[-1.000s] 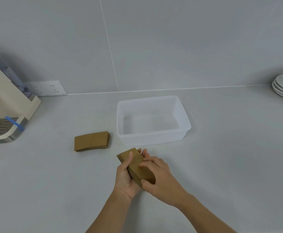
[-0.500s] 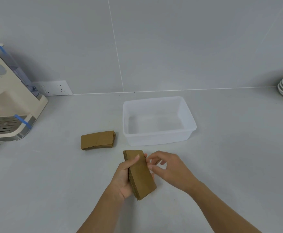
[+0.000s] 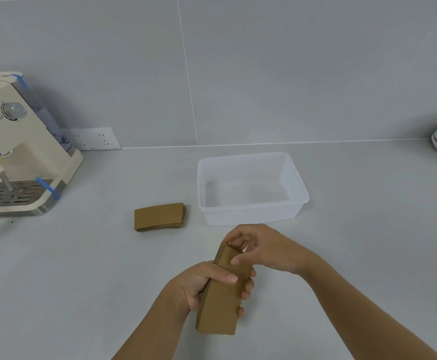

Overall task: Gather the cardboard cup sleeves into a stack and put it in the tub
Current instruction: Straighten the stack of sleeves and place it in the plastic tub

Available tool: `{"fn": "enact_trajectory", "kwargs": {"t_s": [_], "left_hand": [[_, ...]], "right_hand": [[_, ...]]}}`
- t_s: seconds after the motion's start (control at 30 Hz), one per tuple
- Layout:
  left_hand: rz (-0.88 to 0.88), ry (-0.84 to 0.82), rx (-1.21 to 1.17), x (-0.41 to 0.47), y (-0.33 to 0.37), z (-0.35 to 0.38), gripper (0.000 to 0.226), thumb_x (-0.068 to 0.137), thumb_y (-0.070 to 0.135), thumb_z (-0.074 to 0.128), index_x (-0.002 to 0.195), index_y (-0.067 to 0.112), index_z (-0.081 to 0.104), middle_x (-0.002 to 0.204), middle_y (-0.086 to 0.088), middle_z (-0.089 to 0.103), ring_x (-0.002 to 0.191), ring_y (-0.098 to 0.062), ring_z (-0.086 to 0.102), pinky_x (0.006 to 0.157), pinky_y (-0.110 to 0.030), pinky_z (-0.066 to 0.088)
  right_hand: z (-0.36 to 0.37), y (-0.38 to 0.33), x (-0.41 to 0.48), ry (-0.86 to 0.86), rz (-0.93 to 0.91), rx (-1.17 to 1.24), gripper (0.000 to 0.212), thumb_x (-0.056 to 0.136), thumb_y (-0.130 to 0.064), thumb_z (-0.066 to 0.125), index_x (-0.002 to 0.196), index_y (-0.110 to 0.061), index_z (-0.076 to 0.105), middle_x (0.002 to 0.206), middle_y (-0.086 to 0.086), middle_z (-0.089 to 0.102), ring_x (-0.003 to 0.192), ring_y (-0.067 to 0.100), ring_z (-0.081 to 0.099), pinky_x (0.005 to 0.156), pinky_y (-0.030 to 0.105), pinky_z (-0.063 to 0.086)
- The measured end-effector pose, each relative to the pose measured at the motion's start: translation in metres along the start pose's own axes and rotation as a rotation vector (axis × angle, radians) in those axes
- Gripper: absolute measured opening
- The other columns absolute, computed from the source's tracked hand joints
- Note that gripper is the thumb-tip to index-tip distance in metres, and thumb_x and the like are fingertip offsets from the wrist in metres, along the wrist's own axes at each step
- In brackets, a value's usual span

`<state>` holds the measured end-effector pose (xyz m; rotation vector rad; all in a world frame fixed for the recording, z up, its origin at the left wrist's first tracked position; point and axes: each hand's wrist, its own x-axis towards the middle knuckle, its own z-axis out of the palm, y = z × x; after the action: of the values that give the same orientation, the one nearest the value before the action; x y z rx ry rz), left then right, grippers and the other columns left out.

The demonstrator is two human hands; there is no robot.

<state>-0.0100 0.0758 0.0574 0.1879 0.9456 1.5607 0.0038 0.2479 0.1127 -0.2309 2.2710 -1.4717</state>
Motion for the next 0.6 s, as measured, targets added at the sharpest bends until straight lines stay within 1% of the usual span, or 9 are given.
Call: {"fn": "enact_trajectory", "kwargs": {"t_s": [0.07, 0.13, 0.2, 0.33, 0.43, 0.5, 0.6], "left_hand": [[-0.014, -0.004, 0.014, 0.0, -0.001, -0.001, 0.048, 0.059, 0.019, 0.077, 0.102, 0.007, 0.061, 0.087, -0.008, 0.061, 0.076, -0.018, 0.058, 0.071, -0.037, 0.051], [-0.028, 0.0, 0.02, -0.001, -0.002, -0.001, 0.049, 0.059, 0.021, 0.078, 0.103, 0.007, 0.061, 0.087, -0.008, 0.062, 0.076, -0.018, 0.059, 0.072, -0.037, 0.051], [-0.036, 0.003, 0.016, 0.0, -0.004, -0.002, 0.051, 0.06, 0.023, 0.078, 0.104, 0.006, 0.061, 0.087, -0.008, 0.062, 0.076, -0.018, 0.059, 0.072, -0.036, 0.051], [-0.047, 0.012, -0.017, 0.0, -0.005, -0.002, 0.056, 0.064, 0.035, 0.076, 0.11, 0.006, 0.06, 0.09, -0.009, 0.063, 0.077, -0.018, 0.059, 0.072, -0.036, 0.051], [-0.035, 0.057, -0.08, -0.002, -0.001, -0.004, 0.063, 0.066, 0.042, 0.075, 0.115, 0.005, 0.061, 0.099, -0.013, 0.065, 0.081, -0.022, 0.062, 0.071, -0.037, 0.052], [0.001, 0.079, -0.121, -0.004, 0.002, -0.004, 0.066, 0.067, 0.043, 0.075, 0.119, 0.005, 0.061, 0.106, -0.017, 0.065, 0.085, -0.026, 0.064, 0.072, -0.04, 0.053], [0.088, 0.07, -0.17, -0.006, 0.008, -0.006, 0.072, 0.07, 0.046, 0.072, 0.127, 0.006, 0.055, 0.116, -0.02, 0.061, 0.097, -0.033, 0.063, 0.08, -0.046, 0.053]], "right_hand": [[0.003, 0.002, -0.001, -0.02, 0.014, 0.036, 0.028, 0.077, -0.013, 0.071, 0.103, -0.017, 0.062, 0.091, -0.004, 0.065, 0.082, 0.006, 0.059, 0.077, 0.019, 0.048], [0.004, 0.004, -0.002, -0.031, 0.024, 0.073, 0.026, 0.077, -0.011, 0.07, 0.101, -0.015, 0.063, 0.086, -0.005, 0.065, 0.075, 0.002, 0.06, 0.072, 0.016, 0.048], [0.005, 0.005, -0.002, -0.035, 0.035, 0.104, 0.025, 0.077, -0.009, 0.07, 0.1, -0.012, 0.063, 0.083, -0.006, 0.066, 0.072, 0.0, 0.061, 0.069, 0.013, 0.049], [0.005, 0.009, -0.002, -0.012, 0.039, 0.135, 0.025, 0.076, -0.008, 0.07, 0.1, -0.009, 0.062, 0.085, -0.001, 0.067, 0.075, 0.005, 0.062, 0.069, 0.016, 0.05], [0.002, 0.013, -0.001, 0.021, 0.033, 0.176, 0.023, 0.076, -0.006, 0.07, 0.097, -0.009, 0.061, 0.086, 0.003, 0.066, 0.076, 0.01, 0.062, 0.067, 0.02, 0.05], [-0.001, 0.016, -0.001, 0.056, 0.023, 0.199, 0.023, 0.076, -0.007, 0.07, 0.097, -0.009, 0.061, 0.088, 0.005, 0.065, 0.079, 0.011, 0.061, 0.069, 0.02, 0.05], [-0.006, 0.019, -0.001, 0.139, -0.012, 0.297, 0.023, 0.073, -0.009, 0.071, 0.094, -0.01, 0.062, 0.088, 0.005, 0.066, 0.081, 0.013, 0.062, 0.072, 0.022, 0.051]]}}
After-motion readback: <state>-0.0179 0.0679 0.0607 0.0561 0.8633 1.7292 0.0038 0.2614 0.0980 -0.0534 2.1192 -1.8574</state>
